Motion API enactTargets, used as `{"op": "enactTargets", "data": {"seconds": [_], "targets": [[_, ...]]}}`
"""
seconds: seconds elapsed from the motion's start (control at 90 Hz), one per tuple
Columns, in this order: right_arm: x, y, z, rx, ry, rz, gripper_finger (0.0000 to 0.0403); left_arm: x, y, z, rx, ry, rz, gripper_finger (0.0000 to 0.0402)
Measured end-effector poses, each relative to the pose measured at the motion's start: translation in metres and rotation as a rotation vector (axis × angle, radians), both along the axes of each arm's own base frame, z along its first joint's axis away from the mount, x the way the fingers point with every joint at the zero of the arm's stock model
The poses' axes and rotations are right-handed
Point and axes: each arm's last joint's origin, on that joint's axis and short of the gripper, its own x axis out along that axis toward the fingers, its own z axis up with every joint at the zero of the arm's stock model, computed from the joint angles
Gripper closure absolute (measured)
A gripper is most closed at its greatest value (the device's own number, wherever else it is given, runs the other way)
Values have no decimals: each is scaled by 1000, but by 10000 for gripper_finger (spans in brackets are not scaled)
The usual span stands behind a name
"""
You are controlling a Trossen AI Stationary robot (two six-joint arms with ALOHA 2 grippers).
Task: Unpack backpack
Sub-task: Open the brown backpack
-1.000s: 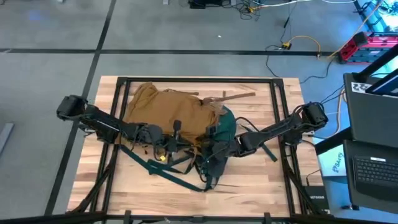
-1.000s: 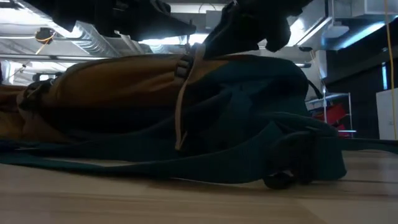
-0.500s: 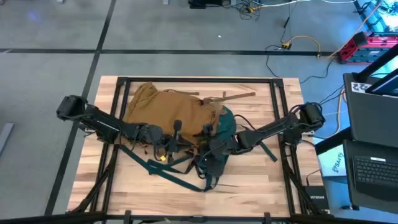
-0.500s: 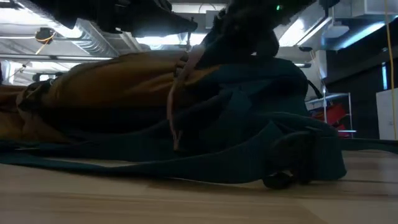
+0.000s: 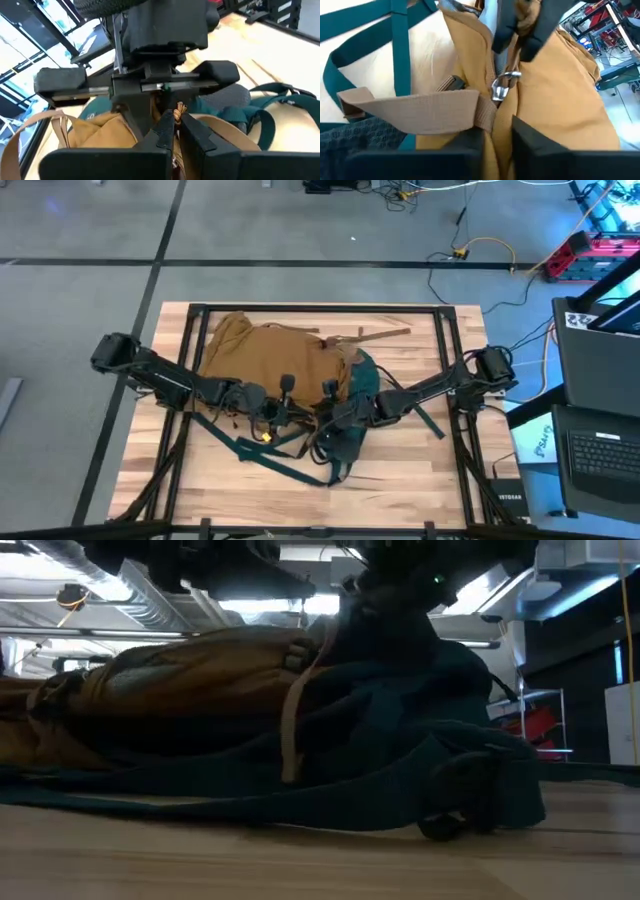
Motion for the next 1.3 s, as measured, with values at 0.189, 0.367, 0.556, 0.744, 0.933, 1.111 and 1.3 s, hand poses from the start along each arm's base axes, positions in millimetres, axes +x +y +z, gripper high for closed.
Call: {"op": "enactTargets", "data": {"seconds": [0.189, 0.367, 0.556, 0.744, 0.933, 1.111, 1.3], "targets": [[-5, 4, 1, -75, 12, -52, 392, -7, 0, -2, 7, 69, 53, 401], [-12, 5, 12, -119, -5, -110, 392, -22, -5, 1, -4, 134, 130, 401], [-18, 3, 25, -124, -28, -136, 392, -35, -15, -4, -14, 211, 187, 401], [-24, 1, 29, -130, -8, -177, 392, -55, -24, -9, 23, 292, 283, 401], [-28, 0, 28, -155, 4, -239, 393, -81, -28, 3, -13, 280, 349, 401], [-30, -1, 27, -167, 7, -283, 393, -105, -31, 6, -52, 306, 405, 401], [-32, -3, 26, -162, 6, -318, 393, -128, -35, -1, -150, 391, 479, 401]]}}
